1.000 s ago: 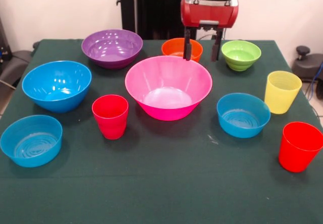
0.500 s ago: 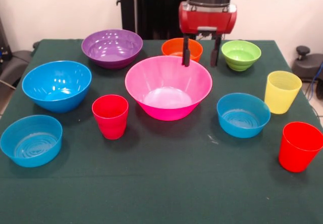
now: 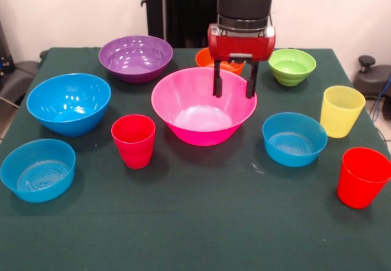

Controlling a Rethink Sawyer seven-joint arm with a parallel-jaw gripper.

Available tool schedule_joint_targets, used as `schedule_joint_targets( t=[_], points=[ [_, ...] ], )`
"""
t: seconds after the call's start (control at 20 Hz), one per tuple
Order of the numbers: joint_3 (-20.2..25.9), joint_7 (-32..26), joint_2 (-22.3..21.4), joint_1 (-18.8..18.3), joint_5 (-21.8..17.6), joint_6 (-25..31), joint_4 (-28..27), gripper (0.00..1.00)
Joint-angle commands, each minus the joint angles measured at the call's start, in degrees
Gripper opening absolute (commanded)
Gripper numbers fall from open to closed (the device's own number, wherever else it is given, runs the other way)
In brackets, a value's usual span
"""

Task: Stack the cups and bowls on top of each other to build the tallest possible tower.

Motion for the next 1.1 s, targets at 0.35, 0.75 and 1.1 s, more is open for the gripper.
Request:
schedule_joint_targets(
  t=[0.35, 0.75, 1.1],
  points=[
    [3.04, 13.36, 2.92, 4.88, 3.28, -0.68, 1.93, 1.00],
    [3.59, 17.24, 1.61, 6.00, 3.41, -2.59, 6.03, 1.00],
    [4.60, 20.77, -0.98, 6.74, 3.42, -2.74, 10.22, 1.00]
  ],
)
